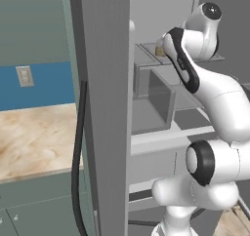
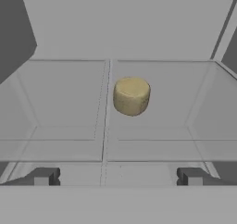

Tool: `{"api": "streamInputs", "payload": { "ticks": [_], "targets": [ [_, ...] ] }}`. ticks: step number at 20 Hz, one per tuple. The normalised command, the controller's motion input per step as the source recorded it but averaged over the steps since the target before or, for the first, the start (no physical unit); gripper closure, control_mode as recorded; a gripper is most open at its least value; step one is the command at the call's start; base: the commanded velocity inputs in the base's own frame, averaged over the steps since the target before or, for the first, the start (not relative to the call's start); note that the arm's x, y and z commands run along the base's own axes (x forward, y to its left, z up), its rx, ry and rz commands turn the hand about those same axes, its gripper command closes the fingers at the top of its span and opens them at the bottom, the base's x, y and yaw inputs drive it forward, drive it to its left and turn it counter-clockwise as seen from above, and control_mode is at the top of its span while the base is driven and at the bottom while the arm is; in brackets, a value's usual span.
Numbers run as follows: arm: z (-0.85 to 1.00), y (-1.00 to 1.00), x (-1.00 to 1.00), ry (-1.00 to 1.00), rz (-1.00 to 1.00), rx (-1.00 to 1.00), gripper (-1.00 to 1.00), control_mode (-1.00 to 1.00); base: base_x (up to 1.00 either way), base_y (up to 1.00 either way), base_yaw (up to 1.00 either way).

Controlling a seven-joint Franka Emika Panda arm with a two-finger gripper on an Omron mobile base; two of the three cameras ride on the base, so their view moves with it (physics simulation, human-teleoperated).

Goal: Retrieve the sausage and cheese from the fridge and place them on the cutting board on the counter.

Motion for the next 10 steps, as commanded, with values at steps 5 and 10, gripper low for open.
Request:
{"api": "streamInputs", "payload": {
  "ticks": [5, 10],
  "targets": [
    [-0.12, 0.0, 0.28, 0.03, 0.0, 0.0, -1.0, -1.0, 0.0, 0.0, 0.0],
    [-0.01, 0.0, 0.34, 0.02, 0.0, 0.0, -1.0, -1.0, 0.0, 0.0, 0.0]
  ]
}}
